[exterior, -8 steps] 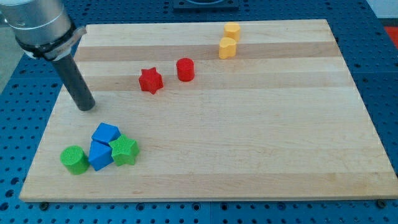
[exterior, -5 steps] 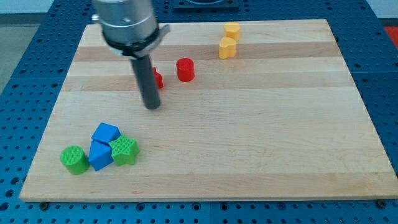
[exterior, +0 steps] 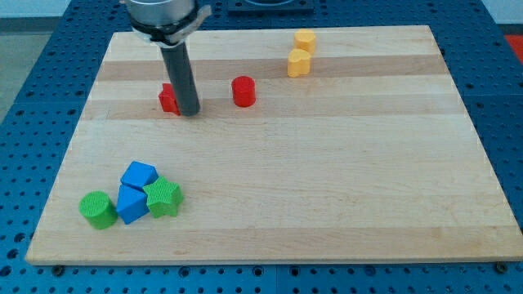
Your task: Move the red star at the center left of the board
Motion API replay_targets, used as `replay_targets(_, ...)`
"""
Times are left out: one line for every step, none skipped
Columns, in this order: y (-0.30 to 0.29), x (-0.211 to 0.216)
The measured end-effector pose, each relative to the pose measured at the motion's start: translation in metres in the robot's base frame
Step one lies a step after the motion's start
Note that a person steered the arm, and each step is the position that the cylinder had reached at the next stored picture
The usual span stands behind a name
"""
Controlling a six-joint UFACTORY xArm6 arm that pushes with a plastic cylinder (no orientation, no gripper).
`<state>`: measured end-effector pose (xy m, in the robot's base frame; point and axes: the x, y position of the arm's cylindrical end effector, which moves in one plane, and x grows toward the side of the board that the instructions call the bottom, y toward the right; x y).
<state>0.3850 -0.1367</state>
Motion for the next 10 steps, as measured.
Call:
replay_targets(-0.001,-0.005)
replay_targets(-0.001,-0.012)
replay_targets(0.005,-0.021)
replay_targets(0.009,-0.037)
replay_targets(0.003,-0.05)
replay_targets(-0.019,-0.052)
replay_targets(-0.035,-0.051)
replay_targets(-0.047,-0.04)
replay_targets(-0.061,-0.028)
replay_targets(-0.073,-0.014)
